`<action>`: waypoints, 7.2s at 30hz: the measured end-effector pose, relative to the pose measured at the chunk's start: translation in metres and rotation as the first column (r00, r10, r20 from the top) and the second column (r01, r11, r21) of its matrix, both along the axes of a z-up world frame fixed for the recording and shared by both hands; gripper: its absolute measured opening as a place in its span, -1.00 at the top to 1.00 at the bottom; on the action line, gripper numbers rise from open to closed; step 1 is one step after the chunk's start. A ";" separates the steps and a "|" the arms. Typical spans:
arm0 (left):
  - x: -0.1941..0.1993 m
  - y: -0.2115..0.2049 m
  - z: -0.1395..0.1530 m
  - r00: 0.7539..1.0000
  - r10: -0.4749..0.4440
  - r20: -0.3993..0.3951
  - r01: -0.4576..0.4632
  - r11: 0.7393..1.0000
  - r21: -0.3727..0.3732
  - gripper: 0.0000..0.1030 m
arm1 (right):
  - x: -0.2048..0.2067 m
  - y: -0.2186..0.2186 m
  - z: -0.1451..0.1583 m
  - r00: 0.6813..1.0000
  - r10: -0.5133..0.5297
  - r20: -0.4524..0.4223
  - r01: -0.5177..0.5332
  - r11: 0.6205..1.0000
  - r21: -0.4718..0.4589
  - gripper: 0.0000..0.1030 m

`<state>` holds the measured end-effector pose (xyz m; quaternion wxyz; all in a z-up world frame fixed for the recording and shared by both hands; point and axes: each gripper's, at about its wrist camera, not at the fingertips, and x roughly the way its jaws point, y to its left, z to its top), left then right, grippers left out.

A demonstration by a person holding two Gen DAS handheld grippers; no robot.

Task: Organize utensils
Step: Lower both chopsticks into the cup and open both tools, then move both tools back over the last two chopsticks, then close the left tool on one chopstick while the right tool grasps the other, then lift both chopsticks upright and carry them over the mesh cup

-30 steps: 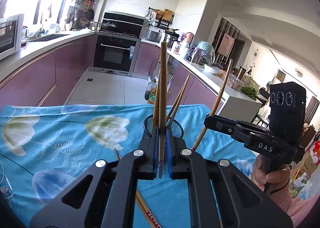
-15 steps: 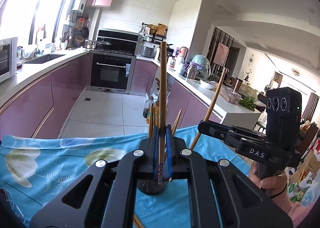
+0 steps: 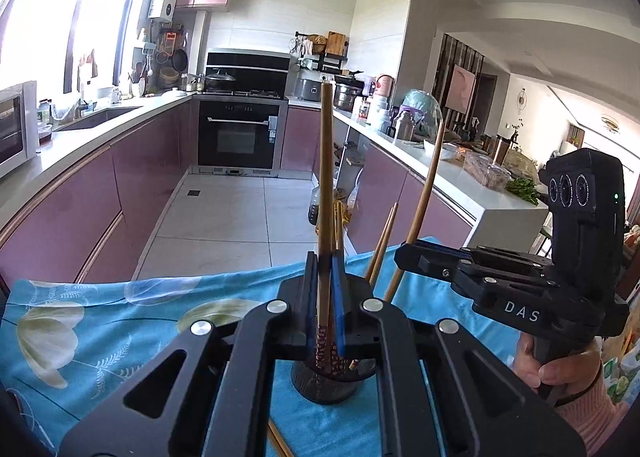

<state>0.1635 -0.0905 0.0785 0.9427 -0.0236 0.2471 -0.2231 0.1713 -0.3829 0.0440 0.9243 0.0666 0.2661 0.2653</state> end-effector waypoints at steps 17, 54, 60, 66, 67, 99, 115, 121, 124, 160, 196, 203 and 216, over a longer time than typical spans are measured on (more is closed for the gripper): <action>0.023 -0.010 -0.044 0.988 -0.071 -0.139 0.088 0.989 0.120 0.85 | 0.017 0.008 -0.038 0.990 0.006 -0.139 -0.017 0.997 -0.079 0.89; -0.024 0.057 -0.104 0.974 0.107 -0.201 -0.098 0.994 0.056 -0.02 | -0.052 0.027 -0.066 0.979 0.136 -0.153 -0.140 0.990 -0.020 0.18; -0.038 0.073 -0.132 0.956 0.141 -0.257 -0.129 0.990 0.062 -0.03 | -0.056 0.048 -0.102 0.953 0.171 -0.249 -0.187 0.981 -0.042 0.18; -0.048 0.078 -0.150 0.944 0.175 -0.280 -0.156 0.984 0.090 -0.10 | -0.061 0.063 -0.123 0.942 0.167 -0.291 -0.195 0.978 -0.072 0.03; -0.049 0.079 -0.153 0.942 0.179 -0.284 -0.159 0.983 0.093 -0.10 | -0.061 0.066 -0.125 0.940 0.168 -0.297 -0.198 0.977 -0.076 0.03; -0.062 0.073 -0.184 0.925 0.156 -0.347 -0.120 0.985 0.124 -0.24 | -0.068 0.080 -0.144 0.939 0.135 -0.318 -0.207 0.957 -0.203 0.30; -0.070 0.040 -0.188 0.934 0.072 -0.351 -0.005 0.982 0.187 0.25 | -0.061 0.069 -0.145 0.927 0.144 -0.347 -0.212 0.963 -0.167 0.40; -0.074 0.036 -0.188 0.929 0.048 -0.368 0.008 0.989 0.149 0.73 | -0.060 0.069 -0.145 0.927 0.142 -0.347 -0.211 0.963 -0.168 0.40; -0.076 0.033 -0.190 0.925 0.053 -0.376 -0.001 0.990 0.140 0.79 | -0.059 0.069 -0.144 0.927 0.142 -0.347 -0.210 0.963 -0.169 0.40; -0.030 0.028 -0.190 0.917 0.109 -0.383 -0.039 0.982 0.186 0.62 | -0.028 0.079 -0.147 0.939 0.101 -0.329 -0.184 0.955 -0.231 0.53; -0.034 0.028 -0.187 0.918 0.139 -0.371 -0.089 0.985 0.147 0.83 | -0.029 0.056 -0.142 0.934 0.095 -0.345 -0.138 0.985 -0.101 0.89; -0.038 0.029 -0.183 0.922 0.137 -0.362 -0.092 0.986 0.138 0.84 | -0.036 0.055 -0.134 0.938 0.115 -0.327 -0.148 0.986 -0.079 0.89; -0.044 0.029 -0.175 0.929 0.127 -0.347 -0.088 0.988 0.127 0.84 | -0.043 0.053 -0.126 0.940 0.141 -0.310 -0.164 0.985 -0.048 0.89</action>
